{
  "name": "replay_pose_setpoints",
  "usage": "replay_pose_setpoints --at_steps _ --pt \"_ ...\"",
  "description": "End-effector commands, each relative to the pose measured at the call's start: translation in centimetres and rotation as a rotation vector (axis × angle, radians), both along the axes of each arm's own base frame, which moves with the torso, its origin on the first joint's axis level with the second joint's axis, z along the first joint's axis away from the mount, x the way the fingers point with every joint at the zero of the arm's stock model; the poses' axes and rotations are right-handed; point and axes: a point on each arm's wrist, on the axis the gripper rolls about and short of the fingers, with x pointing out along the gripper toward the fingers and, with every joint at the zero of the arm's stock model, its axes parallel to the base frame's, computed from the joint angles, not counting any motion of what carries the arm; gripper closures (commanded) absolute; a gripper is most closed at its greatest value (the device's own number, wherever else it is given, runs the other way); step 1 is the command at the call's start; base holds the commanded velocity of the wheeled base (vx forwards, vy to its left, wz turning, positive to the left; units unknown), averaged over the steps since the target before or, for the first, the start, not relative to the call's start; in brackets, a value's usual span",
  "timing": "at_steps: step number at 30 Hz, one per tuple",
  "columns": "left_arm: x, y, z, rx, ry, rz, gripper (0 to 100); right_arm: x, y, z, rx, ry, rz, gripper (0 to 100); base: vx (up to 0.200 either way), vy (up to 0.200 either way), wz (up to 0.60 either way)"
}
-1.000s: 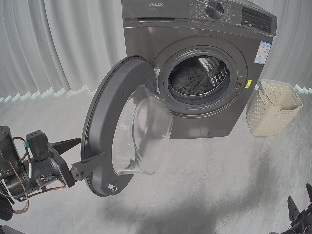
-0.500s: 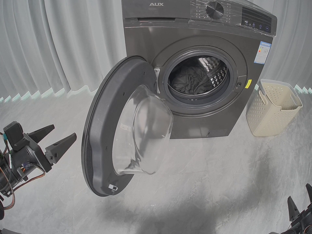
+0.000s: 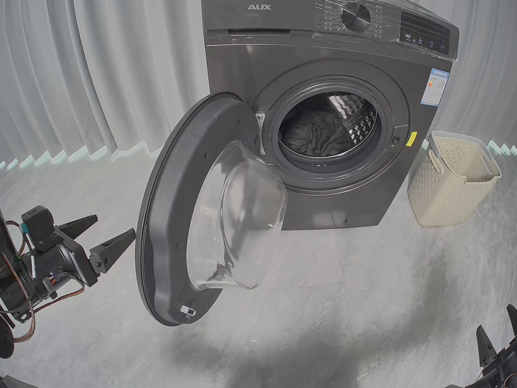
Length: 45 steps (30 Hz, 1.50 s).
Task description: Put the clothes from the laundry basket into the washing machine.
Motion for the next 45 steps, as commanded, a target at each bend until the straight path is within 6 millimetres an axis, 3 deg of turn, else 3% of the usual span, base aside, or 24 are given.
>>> replay_pose_setpoints --at_steps 1,5,24,35,45 --pt "1.4 -0.3 -1.3 0.034 0.060 -0.007 0 0.0 0.0 -0.4 0.000 0.003 0.000 0 0.000 0.000 0.00" --pt "1.6 -0.6 -1.5 0.058 0.048 -0.026 0 0.0 0.0 -0.5 0.000 0.005 0.000 0 0.000 0.000 0.00" --pt "1.1 -6.0 -0.4 0.020 0.029 -0.289 0 0.0 0.0 -0.4 0.000 0.003 0.000 0 0.000 0.000 0.00" --pt "3.2 -8.4 -1.3 0.044 0.064 -0.336 0 0.0 0.0 -0.4 0.000 0.003 0.000 0 0.000 0.000 0.00" --pt "6.7 -13.2 -1.9 0.023 -0.014 -0.248 0 0.0 0.0 -0.4 0.000 0.003 0.000 0 0.000 0.000 0.00"
